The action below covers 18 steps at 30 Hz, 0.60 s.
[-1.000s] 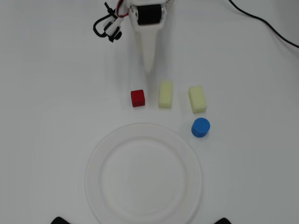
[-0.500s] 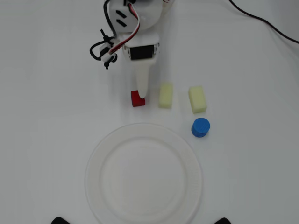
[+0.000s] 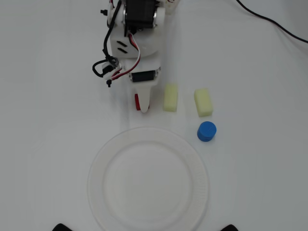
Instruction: Grasp a red block and put it in the dish.
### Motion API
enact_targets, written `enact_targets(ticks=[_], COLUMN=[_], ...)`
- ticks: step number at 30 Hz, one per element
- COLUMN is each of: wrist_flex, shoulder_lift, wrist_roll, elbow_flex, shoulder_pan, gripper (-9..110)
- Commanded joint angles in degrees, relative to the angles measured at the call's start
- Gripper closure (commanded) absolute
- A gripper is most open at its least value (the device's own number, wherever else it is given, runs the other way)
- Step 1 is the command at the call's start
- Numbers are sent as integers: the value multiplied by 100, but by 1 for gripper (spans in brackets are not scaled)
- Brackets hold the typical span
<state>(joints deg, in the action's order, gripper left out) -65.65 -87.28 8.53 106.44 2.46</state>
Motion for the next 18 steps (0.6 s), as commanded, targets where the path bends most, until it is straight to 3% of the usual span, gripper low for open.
enact_targets(ticks=[1, 18], wrist_flex=[26, 35], shoulder_lift=[62, 413], wrist_roll=[-62, 483], elbow_flex=[-308, -668], shoulder_pan=[105, 141], gripper=[73, 101])
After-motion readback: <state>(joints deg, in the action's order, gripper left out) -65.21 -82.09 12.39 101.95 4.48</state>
